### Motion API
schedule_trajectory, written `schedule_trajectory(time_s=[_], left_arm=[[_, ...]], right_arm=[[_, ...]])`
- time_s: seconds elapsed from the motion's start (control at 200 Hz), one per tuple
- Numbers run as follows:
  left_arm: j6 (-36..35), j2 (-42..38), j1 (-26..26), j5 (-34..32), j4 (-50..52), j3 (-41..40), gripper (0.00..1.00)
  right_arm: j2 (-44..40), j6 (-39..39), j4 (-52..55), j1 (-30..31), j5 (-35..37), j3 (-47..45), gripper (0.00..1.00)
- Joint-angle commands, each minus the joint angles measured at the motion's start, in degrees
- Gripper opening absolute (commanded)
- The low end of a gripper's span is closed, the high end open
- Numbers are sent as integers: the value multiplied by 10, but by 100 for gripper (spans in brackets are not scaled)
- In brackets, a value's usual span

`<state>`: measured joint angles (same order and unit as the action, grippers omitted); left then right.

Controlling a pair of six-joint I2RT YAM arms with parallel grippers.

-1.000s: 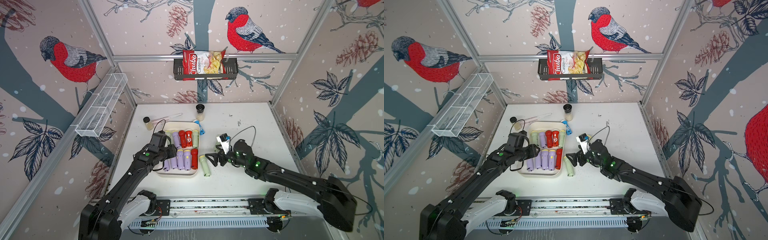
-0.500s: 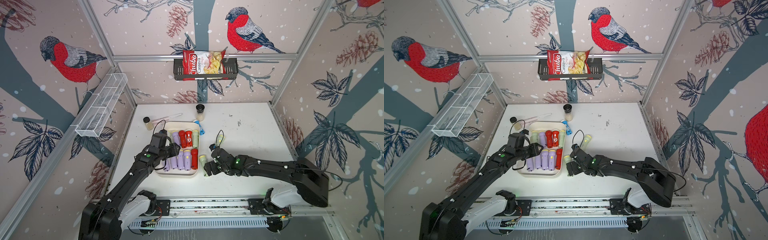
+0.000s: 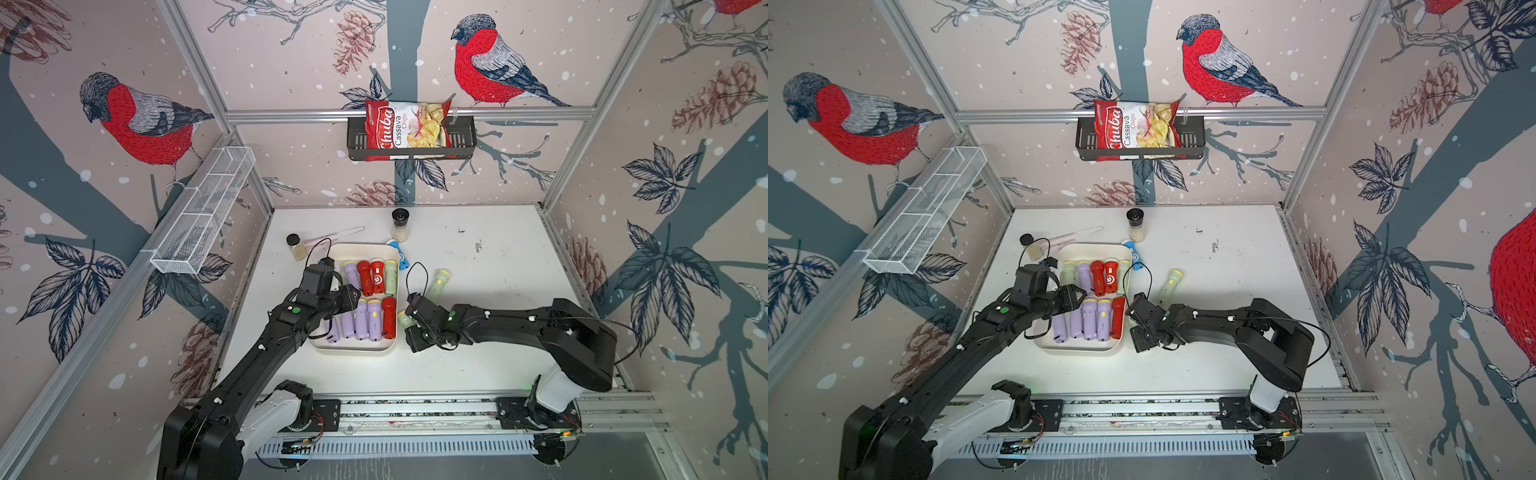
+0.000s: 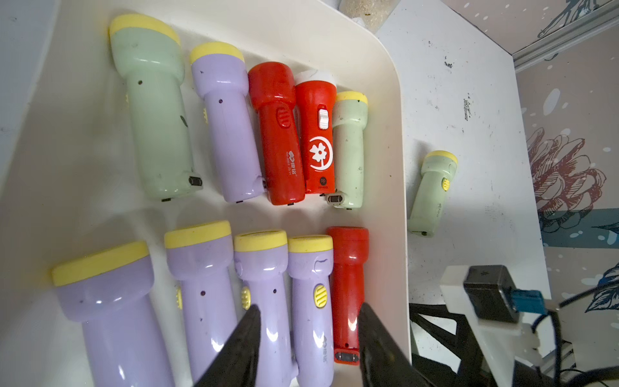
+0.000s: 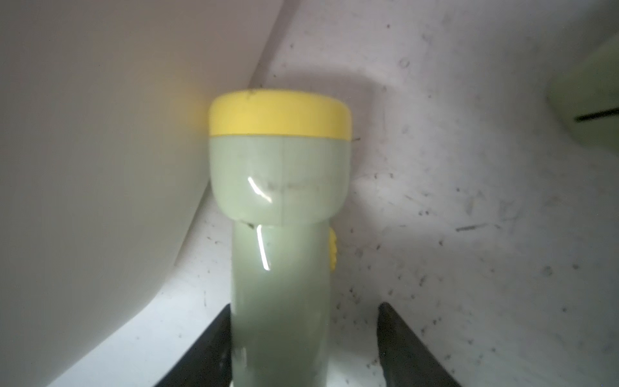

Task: Put the flashlights into the storage boxes
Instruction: Pick up the flashlight from the center of the board.

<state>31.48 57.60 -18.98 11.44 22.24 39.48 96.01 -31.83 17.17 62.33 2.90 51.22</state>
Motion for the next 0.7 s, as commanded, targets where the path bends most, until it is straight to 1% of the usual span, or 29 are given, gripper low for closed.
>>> schedule_trajectory(time_s=[0.0,0.13,0.285,0.39,0.56,0.69], left_arm=[[-11,-2,0,-10,5,5,48],[-11,-2,0,-10,4,6,48],[-18,-8,0,-9,4,6,47],[-23,-22,0,-15,-4,-2,47],[-26,-45,0,11,-47,-21,47],[-24,-67,0,39,-94,-47,47]], right_arm=[[9,-10,39,0,18,4,55],[8,-12,44,-3,22,4,42],[-20,-27,45,-3,57,-5,35],[-67,-41,31,-4,91,-29,31],[-162,-59,-66,-24,74,-106,27],[-235,-59,-151,-29,78,-154,25]])
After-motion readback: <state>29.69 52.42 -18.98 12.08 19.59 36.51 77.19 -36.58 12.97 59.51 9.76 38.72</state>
